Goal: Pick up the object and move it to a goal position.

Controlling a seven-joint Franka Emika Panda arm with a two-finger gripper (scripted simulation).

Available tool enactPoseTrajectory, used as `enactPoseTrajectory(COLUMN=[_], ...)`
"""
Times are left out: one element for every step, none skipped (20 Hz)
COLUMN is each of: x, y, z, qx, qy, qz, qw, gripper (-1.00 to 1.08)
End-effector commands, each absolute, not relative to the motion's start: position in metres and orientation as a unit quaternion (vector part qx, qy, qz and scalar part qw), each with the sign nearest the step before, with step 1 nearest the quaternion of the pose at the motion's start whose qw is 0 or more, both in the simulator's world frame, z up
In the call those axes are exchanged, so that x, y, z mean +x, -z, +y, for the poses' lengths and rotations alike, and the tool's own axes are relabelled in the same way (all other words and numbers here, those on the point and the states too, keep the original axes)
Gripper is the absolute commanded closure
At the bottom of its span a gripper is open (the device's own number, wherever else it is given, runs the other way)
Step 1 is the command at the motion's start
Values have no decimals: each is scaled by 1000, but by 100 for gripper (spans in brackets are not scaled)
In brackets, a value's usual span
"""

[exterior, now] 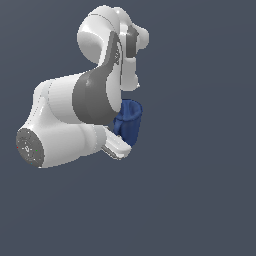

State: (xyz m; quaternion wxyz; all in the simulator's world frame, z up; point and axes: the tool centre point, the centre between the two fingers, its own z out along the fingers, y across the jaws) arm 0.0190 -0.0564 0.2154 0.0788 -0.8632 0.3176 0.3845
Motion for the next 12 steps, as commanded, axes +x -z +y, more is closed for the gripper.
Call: enactPoseTrajectory(x=[18, 18, 18, 18, 18, 18, 18, 18, 17, 17, 17, 17], y=[-214, -214, -214, -214, -214, -214, -214, -213, -213, -213, -213, -213], z=[-57, -57, -57, -57, -57, -57, -57, -57, -57, -57, -57, -57], qx=[-861, -860, -860, -860, -860, -860, -860, -860, -860, -860, -860, -860], qy=[-389, -390, -390, -390, -389, -389, -389, -389, -389, -389, -389, -389], qz=[319, 320, 320, 320, 320, 320, 320, 320, 320, 320, 320, 320], qw=[78, 78, 78, 78, 78, 78, 78, 78, 78, 78, 78, 78], gripper=[-20, -20, -20, -20, -20, -20, -20, -20, -20, -20, -20, -20])
